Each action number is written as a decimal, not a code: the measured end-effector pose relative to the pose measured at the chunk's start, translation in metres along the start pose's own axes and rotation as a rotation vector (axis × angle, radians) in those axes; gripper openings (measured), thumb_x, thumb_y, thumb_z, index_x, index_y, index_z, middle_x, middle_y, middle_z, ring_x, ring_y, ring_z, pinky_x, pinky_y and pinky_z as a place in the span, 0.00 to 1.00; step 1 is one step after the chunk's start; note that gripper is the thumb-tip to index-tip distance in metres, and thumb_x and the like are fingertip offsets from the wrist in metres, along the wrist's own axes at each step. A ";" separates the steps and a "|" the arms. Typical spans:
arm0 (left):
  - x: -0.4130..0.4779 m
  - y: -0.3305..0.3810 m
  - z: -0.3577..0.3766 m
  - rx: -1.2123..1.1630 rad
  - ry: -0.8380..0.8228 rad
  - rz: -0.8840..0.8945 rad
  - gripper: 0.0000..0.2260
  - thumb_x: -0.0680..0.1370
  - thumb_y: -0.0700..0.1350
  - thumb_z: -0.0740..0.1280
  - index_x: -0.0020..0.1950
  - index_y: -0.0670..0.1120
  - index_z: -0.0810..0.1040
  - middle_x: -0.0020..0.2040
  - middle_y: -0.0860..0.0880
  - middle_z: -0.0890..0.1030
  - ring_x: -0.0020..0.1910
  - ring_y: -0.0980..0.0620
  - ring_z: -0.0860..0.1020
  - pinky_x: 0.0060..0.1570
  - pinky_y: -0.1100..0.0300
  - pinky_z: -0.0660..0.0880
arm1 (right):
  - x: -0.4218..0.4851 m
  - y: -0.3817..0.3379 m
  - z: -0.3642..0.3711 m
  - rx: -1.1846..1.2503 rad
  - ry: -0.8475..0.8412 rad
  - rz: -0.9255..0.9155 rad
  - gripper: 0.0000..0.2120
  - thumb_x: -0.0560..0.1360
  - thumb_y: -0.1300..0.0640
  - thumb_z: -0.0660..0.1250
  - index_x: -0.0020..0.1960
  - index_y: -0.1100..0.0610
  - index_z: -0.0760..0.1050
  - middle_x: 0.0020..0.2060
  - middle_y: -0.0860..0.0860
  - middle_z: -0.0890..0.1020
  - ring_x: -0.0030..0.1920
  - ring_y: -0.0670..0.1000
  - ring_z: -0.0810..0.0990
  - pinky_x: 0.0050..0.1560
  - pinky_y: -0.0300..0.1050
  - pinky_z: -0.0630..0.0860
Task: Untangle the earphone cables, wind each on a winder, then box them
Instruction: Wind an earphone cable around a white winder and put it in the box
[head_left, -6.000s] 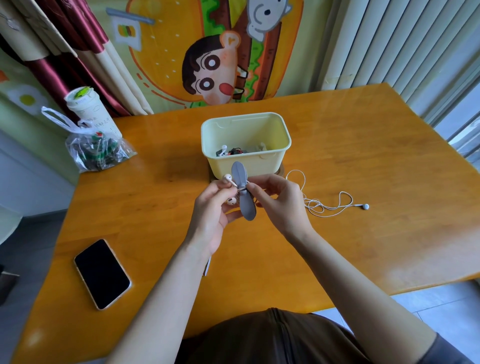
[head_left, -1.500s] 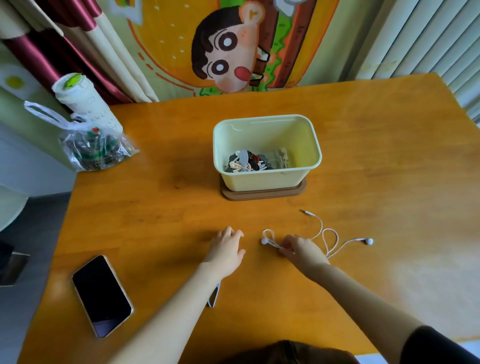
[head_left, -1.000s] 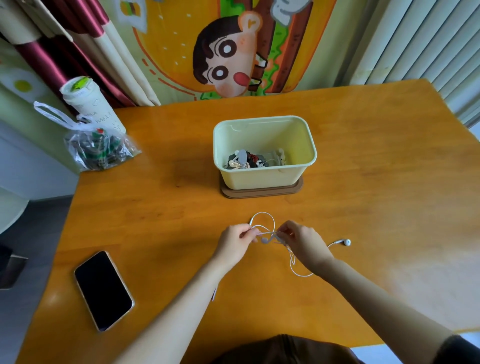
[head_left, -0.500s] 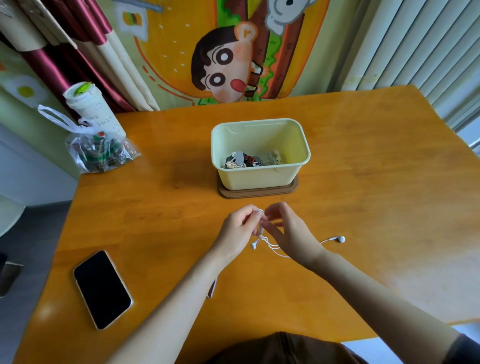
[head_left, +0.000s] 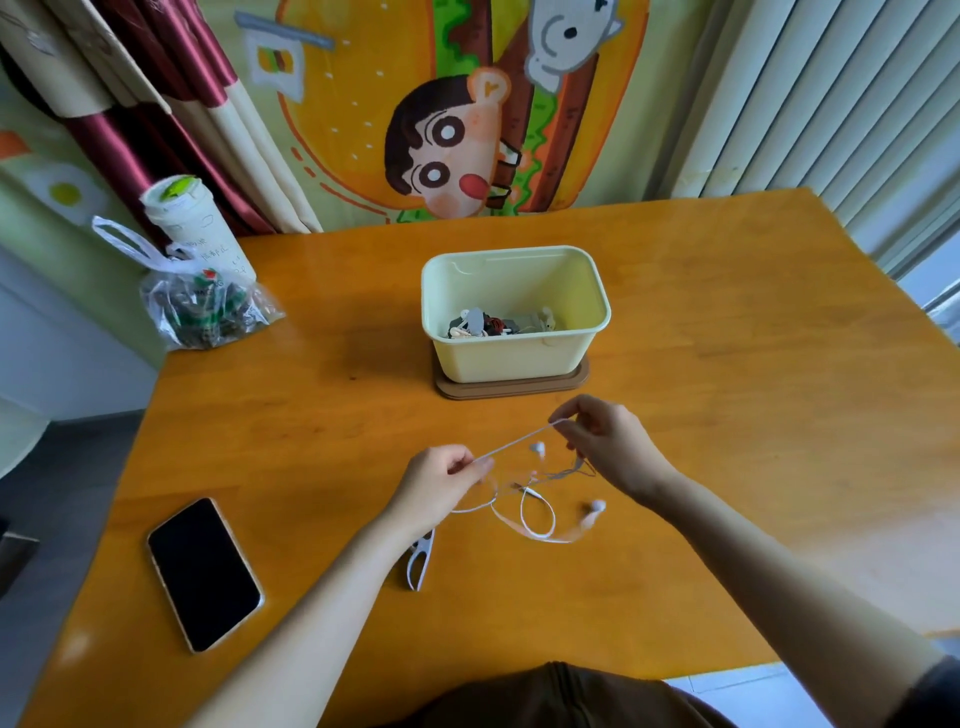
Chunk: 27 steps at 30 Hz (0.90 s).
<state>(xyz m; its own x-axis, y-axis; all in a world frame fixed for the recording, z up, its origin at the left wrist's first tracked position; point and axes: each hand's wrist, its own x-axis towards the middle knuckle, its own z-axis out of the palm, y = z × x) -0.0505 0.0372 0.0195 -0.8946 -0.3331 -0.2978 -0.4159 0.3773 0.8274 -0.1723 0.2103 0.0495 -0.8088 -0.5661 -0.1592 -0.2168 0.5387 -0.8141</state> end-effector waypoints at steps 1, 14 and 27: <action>0.000 -0.002 -0.002 -0.097 0.002 -0.055 0.15 0.79 0.47 0.66 0.34 0.42 0.75 0.27 0.51 0.70 0.27 0.54 0.70 0.33 0.63 0.68 | 0.000 0.001 -0.001 0.029 0.024 0.020 0.04 0.77 0.60 0.64 0.45 0.55 0.76 0.30 0.50 0.77 0.28 0.41 0.76 0.35 0.36 0.74; 0.003 -0.019 -0.038 -0.210 0.328 -0.190 0.18 0.79 0.46 0.65 0.31 0.45 0.65 0.22 0.51 0.66 0.24 0.50 0.67 0.31 0.56 0.66 | 0.011 0.016 -0.049 -0.131 0.234 0.143 0.12 0.78 0.55 0.61 0.39 0.56 0.78 0.26 0.49 0.75 0.30 0.50 0.73 0.34 0.44 0.69; -0.004 0.043 0.005 -0.021 0.050 0.091 0.06 0.79 0.40 0.64 0.51 0.50 0.75 0.51 0.49 0.80 0.52 0.48 0.78 0.49 0.63 0.73 | -0.009 -0.019 -0.016 0.009 -0.055 0.038 0.10 0.77 0.61 0.64 0.40 0.62 0.80 0.33 0.52 0.83 0.32 0.48 0.81 0.40 0.42 0.81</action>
<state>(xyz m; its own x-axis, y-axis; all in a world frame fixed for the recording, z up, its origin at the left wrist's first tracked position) -0.0655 0.0591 0.0542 -0.9189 -0.3416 -0.1975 -0.3297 0.3897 0.8599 -0.1700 0.2150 0.0758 -0.7852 -0.5787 -0.2201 -0.1812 0.5547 -0.8120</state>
